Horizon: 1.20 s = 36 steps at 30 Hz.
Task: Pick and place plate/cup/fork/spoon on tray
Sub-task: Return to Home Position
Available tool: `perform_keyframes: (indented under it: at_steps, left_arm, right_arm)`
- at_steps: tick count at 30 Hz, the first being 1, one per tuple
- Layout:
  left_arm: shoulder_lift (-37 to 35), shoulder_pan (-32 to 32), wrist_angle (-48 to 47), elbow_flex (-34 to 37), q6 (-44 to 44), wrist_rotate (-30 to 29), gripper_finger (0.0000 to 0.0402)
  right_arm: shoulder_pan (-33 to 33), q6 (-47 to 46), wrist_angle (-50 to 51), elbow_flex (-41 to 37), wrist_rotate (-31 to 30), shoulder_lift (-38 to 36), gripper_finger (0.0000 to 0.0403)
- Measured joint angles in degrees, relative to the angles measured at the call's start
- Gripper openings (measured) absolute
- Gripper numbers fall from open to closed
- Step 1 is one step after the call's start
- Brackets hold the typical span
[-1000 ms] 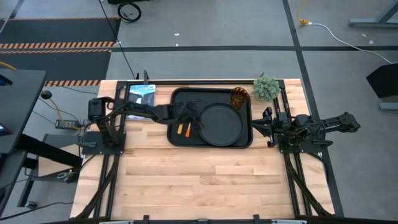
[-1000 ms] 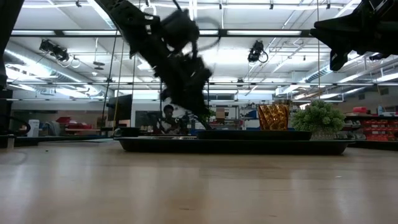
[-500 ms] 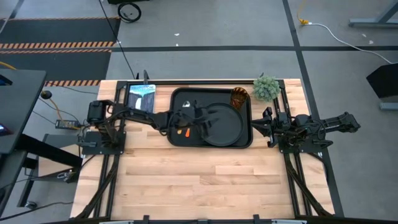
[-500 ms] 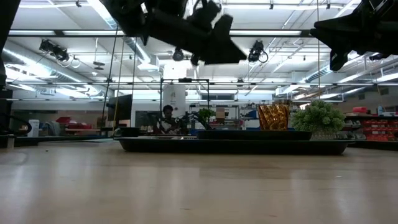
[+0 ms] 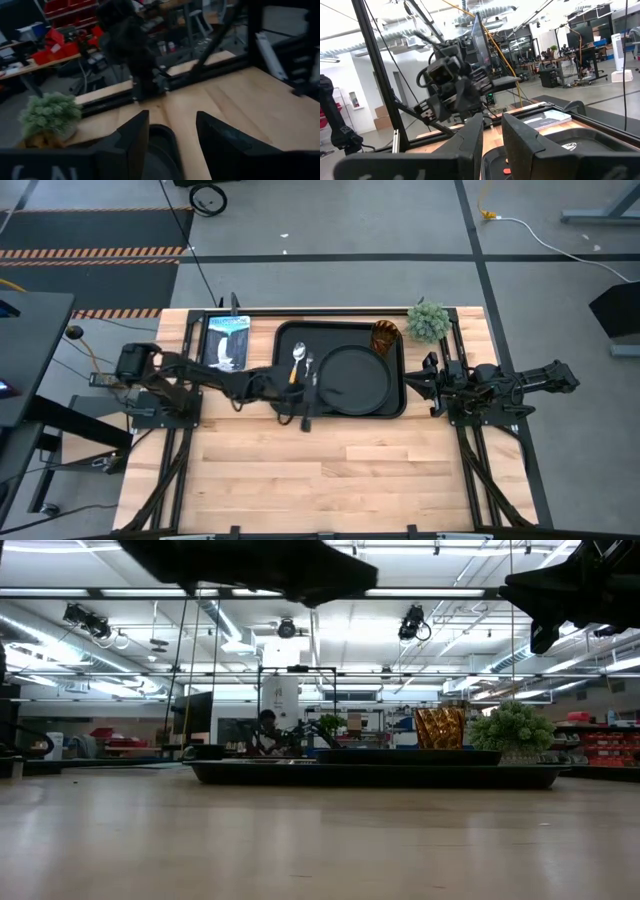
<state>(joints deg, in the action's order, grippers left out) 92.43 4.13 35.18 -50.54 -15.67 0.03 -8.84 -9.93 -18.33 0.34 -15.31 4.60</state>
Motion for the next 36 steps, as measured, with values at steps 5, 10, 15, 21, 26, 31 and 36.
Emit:
perform_keyframes:
  at_steps: [5, 10, 15, 21, 26, 31, 36]
  left_arm:
    - [-4.1, 2.7, 3.0, 8.4, 0.0, -0.6, 0.0172]
    - [-8.6, 4.7, 7.6, 18.6, 0.0, -1.5, 0.0172]
    - [-12.3, 6.6, 11.3, 25.5, 0.5, -1.4, 0.0172]
    - [-15.3, 8.9, 11.4, 28.7, 0.9, -1.5, 0.0172]
    - [-20.2, 10.1, 11.5, 30.0, 1.1, -1.5, 0.0172]
    - [-25.9, 10.3, 10.6, 31.8, 1.6, -1.5, 0.0172]
    - [-32.6, 10.3, 10.4, 37.6, 5.0, -1.5, 0.0172]
  right_arm:
    - [0.0, 0.0, 0.0, 0.0, 0.0, 0.0, 0.0078]
    - [0.0, 0.0, 0.0, 0.0, 0.0, 0.0, 0.0078]
    - [0.0, 0.0, 0.0, 0.0, 0.0, 0.0, 0.0078]
    - [0.0, 0.0, 0.0, 0.0, 0.0, 0.0, 0.0078]
    - [0.0, 0.0, 0.0, 0.0, 0.0, 0.0, 0.0078]
    - [0.0, 0.0, 0.0, 0.0, 0.0, 0.0, 0.0078]
    - [0.0, 0.0, 0.0, 0.0, 0.0, 0.0, 0.0078]
